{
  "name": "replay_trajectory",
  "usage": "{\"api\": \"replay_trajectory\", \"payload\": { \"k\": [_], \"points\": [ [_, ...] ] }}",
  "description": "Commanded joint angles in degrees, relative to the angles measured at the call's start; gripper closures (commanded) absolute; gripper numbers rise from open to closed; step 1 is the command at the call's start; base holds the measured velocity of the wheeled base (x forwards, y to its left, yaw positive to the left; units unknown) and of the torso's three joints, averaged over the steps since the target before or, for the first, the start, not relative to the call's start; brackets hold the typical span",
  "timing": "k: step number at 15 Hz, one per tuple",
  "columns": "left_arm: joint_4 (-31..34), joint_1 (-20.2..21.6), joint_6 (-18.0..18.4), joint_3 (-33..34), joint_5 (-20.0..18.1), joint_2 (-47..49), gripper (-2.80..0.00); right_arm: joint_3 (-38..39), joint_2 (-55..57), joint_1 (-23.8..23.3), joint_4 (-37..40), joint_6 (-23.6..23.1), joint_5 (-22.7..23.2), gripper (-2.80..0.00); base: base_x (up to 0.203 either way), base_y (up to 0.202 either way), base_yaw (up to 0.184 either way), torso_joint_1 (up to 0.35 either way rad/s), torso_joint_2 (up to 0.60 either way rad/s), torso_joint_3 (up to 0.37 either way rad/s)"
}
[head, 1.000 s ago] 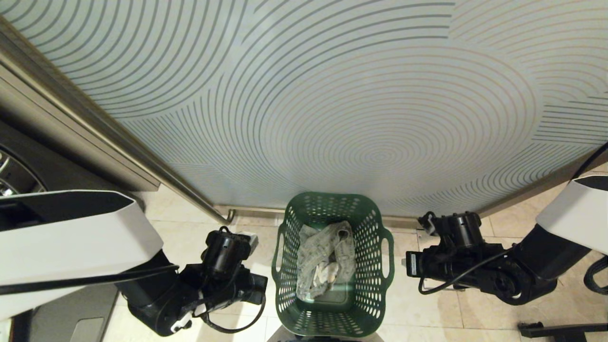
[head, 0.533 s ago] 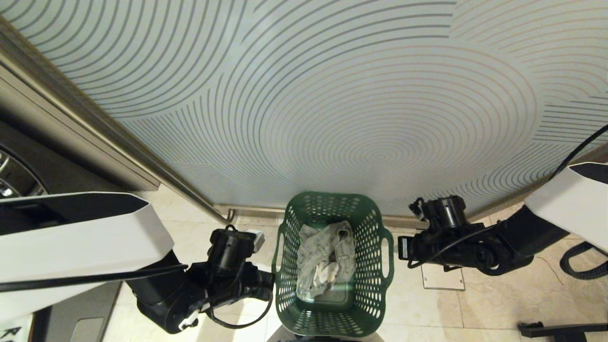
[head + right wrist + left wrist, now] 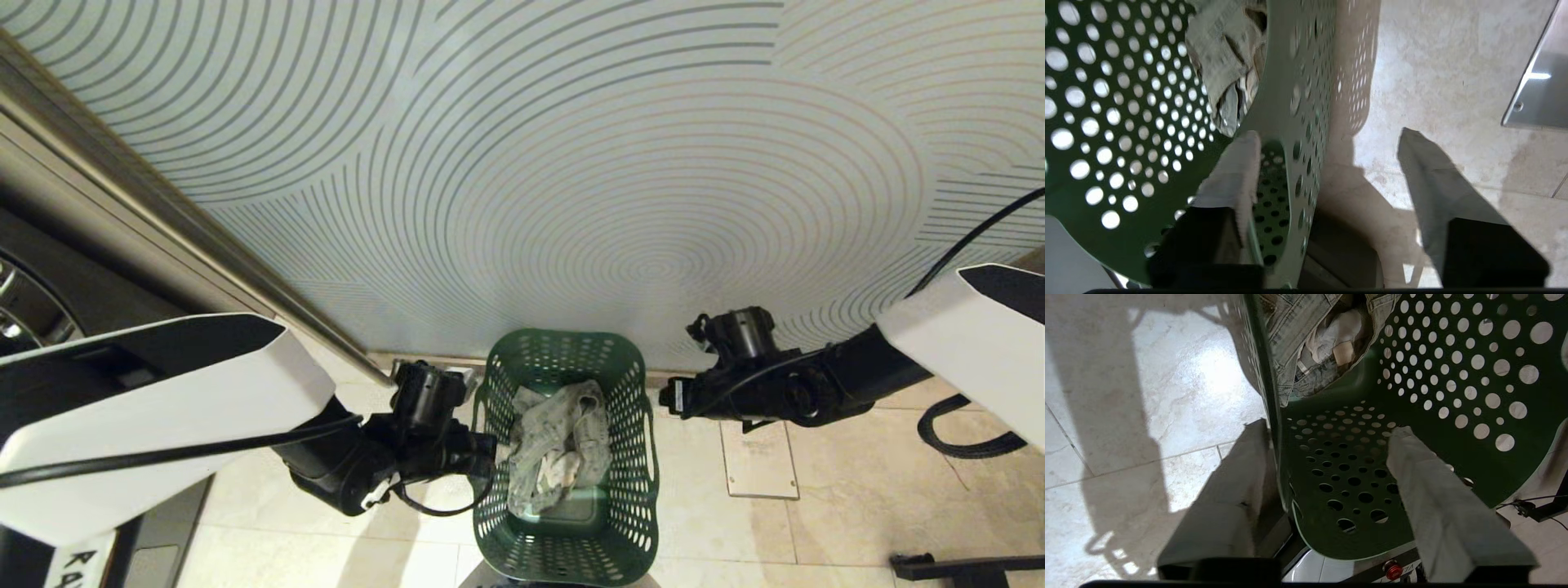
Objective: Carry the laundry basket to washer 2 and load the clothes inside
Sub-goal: Pick up the clothes basket and put it beside the washing machine
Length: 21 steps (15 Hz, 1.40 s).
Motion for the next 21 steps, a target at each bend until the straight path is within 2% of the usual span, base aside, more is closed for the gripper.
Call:
{"api": "replay_trajectory", "payload": {
  "k": [1,4,10,16,18,21],
  "points": [
    [1.57,-0.14,-0.03,-1.74,0.10,0.86,-2.80,-2.39,1.13,0.29,0.51,0.23,0.12,-2.80,0.000,0.000,0.000,0.000,0.00,0.000],
    [1.70,-0.15,-0.02,-1.47,2.30,0.93,-2.80,-1.88,-0.44,1.10,0.90,0.70,0.12,-2.80,0.000,0.000,0.000,0.000,0.00,0.000],
    [3.61,-0.24,-0.82,-1.39,3.50,2.28,-2.80,-0.09,-8.40,4.07,12.39,4.47,0.16,-2.80,0.000,0.000,0.000,0.000,0.00,0.000],
    [3.87,-2.28,-2.21,0.03,5.89,0.89,-2.80,2.97,-9.51,4.79,12.57,4.10,0.38,-2.80,0.000,0.000,0.000,0.000,0.00,0.000],
    [3.89,-3.32,-2.27,0.29,9.17,1.46,-2.80,2.97,-7.63,4.78,12.36,4.10,0.58,-2.80,0.000,0.000,0.000,0.000,0.00,0.000],
    [3.79,-4.04,-4.75,0.73,9.41,1.65,-2.80,2.53,-4.58,4.78,11.42,4.10,1.35,-2.80,0.000,0.000,0.000,0.000,0.00,0.000]
  ]
}}
